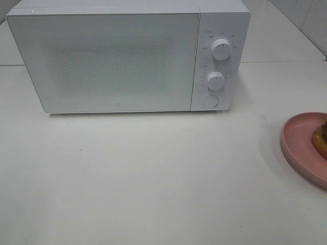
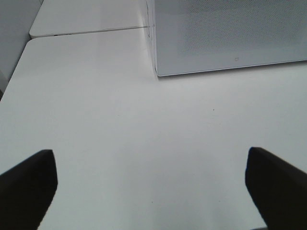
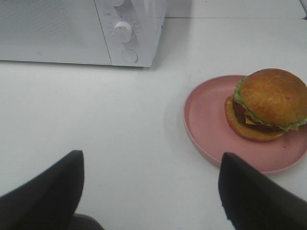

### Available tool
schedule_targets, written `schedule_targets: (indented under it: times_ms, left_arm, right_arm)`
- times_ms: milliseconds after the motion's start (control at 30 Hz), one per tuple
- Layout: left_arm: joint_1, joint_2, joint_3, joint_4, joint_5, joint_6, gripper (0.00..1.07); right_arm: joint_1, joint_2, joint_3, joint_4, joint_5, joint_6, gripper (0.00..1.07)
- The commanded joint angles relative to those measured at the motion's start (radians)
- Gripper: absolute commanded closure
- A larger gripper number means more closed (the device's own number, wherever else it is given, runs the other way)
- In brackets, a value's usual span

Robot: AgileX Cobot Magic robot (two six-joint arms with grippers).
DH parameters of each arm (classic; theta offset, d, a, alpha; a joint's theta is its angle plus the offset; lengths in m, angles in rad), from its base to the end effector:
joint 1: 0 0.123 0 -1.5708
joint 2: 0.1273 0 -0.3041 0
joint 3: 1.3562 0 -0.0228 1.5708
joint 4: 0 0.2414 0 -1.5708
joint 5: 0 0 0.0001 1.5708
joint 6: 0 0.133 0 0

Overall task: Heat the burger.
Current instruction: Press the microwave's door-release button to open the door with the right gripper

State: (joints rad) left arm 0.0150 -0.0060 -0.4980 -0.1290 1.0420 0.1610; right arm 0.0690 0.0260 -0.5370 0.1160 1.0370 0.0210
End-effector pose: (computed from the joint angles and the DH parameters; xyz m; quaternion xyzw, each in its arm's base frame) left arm 0.0052 -0.0147 0.2561 0.0637 0.8431 -0.0176 0.5337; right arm 0.0051 0.0136 0.2683 -0.0221 0.8423 0.0820 0.5322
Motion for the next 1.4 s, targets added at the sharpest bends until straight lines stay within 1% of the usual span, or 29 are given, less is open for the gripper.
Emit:
schedule_targets:
  times_ms: [33, 100, 133, 167, 300, 333, 400, 467, 567, 600, 667, 733, 833, 1033, 1133, 1233, 1333, 1400]
  left_arm:
    - [-0.005, -0.025, 0.003, -0.005, -0.004, -0.009, 0.04]
    - [-0.005, -0.025, 0.003, -0.005, -0.004, -0.009, 0.04]
    - [-0.005, -0.025, 0.003, -0.005, -0.004, -0.009, 0.04]
    - [-0.005, -0.025, 0.003, -0.005, -0.004, -0.009, 0.04]
    - [-0.005, -0.025, 0.003, -0.005, -0.004, -0.009, 0.04]
    - [-0.005, -0.025, 0.003, -0.005, -0.004, -0.009, 0.04]
    - [-0.005, -0.025, 0.003, -0.005, -0.004, -0.009, 0.04]
    - [-0.005, -0.025, 0.003, -0.005, -0.004, -0.009, 0.04]
    - [-0.005, -0.025, 0.003, -0.005, -0.004, -0.009, 0.04]
    - [-0.005, -0.025, 0.003, -0.005, -0.004, -0.009, 0.04]
    - [-0.005, -0.025, 0.003, -0.005, -0.004, -0.009, 0.04]
    - [-0.005, -0.025, 0.003, -0.005, -0.004, -0.009, 0.04]
    - [-0.005, -0.025, 0.003, -0.005, -0.004, -0.009, 0.04]
    - [-0.005, -0.025, 0.003, -0.005, -0.004, -0.009, 0.04]
    - [-0.005, -0.025, 0.003, -0.005, -0.004, -0.009, 0.04]
    - [-0.005, -0.025, 0.003, -0.005, -0.004, -0.009, 0.04]
    - [-0.005, -0.025, 0.003, -0.005, -0.004, -0.009, 0.04]
    - [-0.005, -0.025, 0.003, -0.005, -0.004, -0.009, 0.04]
  right_arm:
    - [-0.002, 0.046, -0.027, 0.008, -0.017, 0.002, 0.32]
    - [-0.002, 0.108, -0.039, 0.008, -0.044, 0.002, 0.32]
    - [-0.002, 0.108, -0.039, 0.008, -0.044, 0.002, 0.32]
    - [-0.002, 0.151, -0.037, 0.008, -0.074, 0.002, 0.32]
    - [-0.002, 0.210, -0.037, 0.007, -0.123, 0.002, 0.32]
    - [-0.002, 0.246, -0.037, 0.007, -0.166, 0.000, 0.32]
    - [-0.002, 0.260, -0.037, 0.007, -0.185, -0.001, 0.32]
    - [-0.002, 0.324, -0.037, 0.006, -0.275, -0.001, 0.32]
    - [-0.002, 0.336, -0.037, 0.005, -0.293, -0.001, 0.32]
    - [-0.002, 0.366, -0.037, 0.003, -0.337, -0.001, 0.32]
    - [-0.002, 0.378, -0.037, 0.003, -0.357, -0.001, 0.32]
    - [-0.002, 0.438, -0.037, 0.003, -0.418, -0.001, 0.32]
    - [-0.002, 0.450, -0.037, 0.003, -0.429, -0.001, 0.32]
    - [-0.002, 0.534, -0.037, -0.002, -0.500, -0.001, 0.32]
    - [-0.002, 0.610, -0.037, -0.002, -0.579, -0.001, 0.32]
    - [-0.002, 0.623, -0.037, -0.002, -0.592, -0.001, 0.32]
    - [-0.002, 0.670, -0.037, -0.001, -0.632, -0.001, 0.32]
    - [-0.002, 0.730, -0.037, -0.001, -0.685, -0.001, 0.32]
